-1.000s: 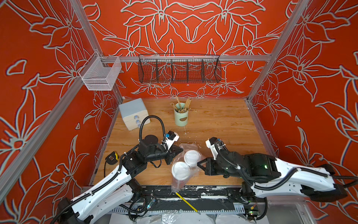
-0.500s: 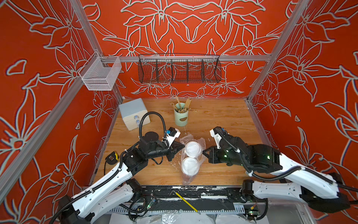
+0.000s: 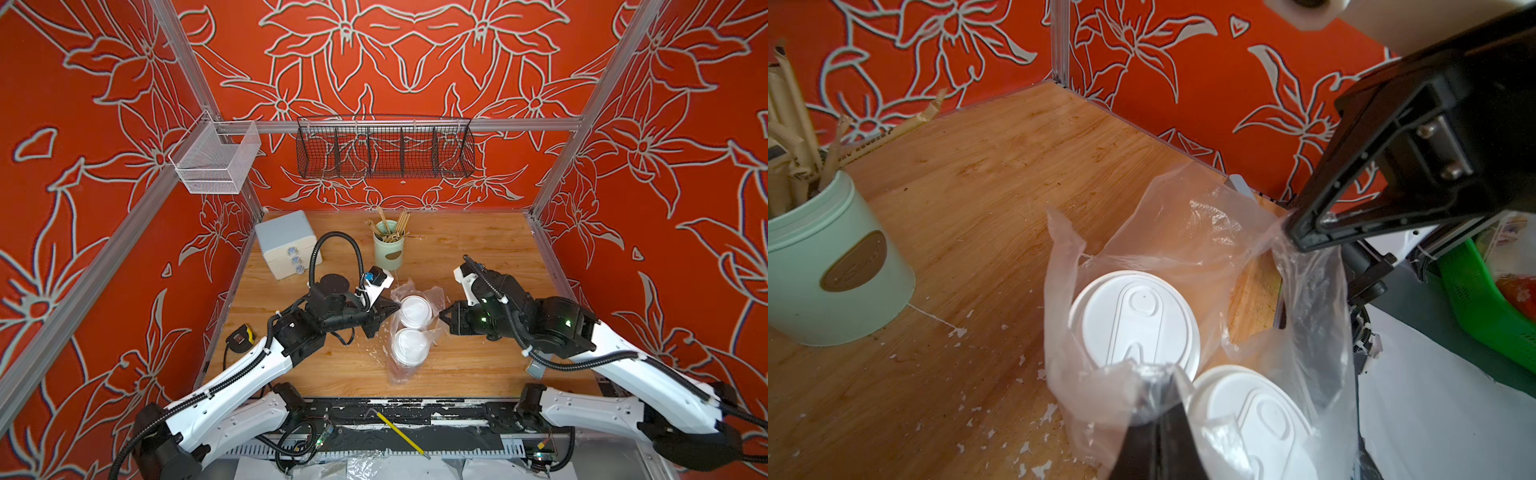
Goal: Pack milk tea into plastic carrier bags
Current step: Adjust the plastic carrier bag at the center of the board.
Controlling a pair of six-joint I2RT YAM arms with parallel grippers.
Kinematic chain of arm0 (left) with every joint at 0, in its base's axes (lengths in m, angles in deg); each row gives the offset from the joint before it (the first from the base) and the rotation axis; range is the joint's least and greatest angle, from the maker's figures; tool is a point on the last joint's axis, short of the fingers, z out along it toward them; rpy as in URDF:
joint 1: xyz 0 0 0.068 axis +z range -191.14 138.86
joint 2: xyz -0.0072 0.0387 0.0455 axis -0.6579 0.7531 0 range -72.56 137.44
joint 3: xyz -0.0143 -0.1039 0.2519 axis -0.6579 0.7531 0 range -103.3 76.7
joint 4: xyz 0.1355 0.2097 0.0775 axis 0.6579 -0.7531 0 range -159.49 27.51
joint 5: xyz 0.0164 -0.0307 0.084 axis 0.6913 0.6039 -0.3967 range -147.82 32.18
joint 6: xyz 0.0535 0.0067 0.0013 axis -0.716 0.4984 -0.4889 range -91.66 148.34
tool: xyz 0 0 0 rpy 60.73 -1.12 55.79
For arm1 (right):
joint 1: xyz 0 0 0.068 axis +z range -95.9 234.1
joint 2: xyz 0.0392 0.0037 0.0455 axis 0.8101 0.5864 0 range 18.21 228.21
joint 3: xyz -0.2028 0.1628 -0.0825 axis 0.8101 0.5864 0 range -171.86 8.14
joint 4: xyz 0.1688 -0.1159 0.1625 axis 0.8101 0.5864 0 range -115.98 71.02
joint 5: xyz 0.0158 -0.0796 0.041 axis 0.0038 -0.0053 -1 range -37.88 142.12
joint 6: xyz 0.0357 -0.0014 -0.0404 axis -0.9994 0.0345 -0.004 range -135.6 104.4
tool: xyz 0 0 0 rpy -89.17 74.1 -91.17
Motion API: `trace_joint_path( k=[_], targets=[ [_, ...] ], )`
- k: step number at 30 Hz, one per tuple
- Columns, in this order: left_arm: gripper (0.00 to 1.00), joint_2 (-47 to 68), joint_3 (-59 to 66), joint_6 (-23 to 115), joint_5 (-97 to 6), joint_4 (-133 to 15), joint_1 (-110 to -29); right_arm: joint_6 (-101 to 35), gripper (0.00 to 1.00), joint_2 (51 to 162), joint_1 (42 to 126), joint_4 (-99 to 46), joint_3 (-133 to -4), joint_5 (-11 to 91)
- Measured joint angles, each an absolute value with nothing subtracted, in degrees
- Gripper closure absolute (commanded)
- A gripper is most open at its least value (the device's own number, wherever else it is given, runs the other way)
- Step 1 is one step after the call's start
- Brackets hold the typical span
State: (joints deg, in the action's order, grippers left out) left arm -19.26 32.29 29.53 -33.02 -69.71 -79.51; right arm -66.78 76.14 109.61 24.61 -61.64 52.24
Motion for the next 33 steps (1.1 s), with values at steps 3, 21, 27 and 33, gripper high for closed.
trace_joint_path(
  k=[3,21,27,33],
  targets=[
    [1.00,-18.62,31.79,29.33,-33.50,-69.67,-79.51,-66.36,1.00,76.27,108.58,24.63,-61.64,51.81],
    [1.00,-10.65,30.20,28.37,-33.81,-69.29,-79.51,-65.21,1.00,79.97,106.33,23.85,-61.40,50.54],
    [1.00,-10.52,29.56,28.33,-34.27,-69.93,-79.51,-64.66,1.00,79.97,106.07,24.00,-61.37,50.54],
    [1.00,-10.52,29.28,28.31,-34.95,-70.56,-79.51,-63.79,0.87,80.51,106.07,23.95,-61.37,50.06]
  ],
)
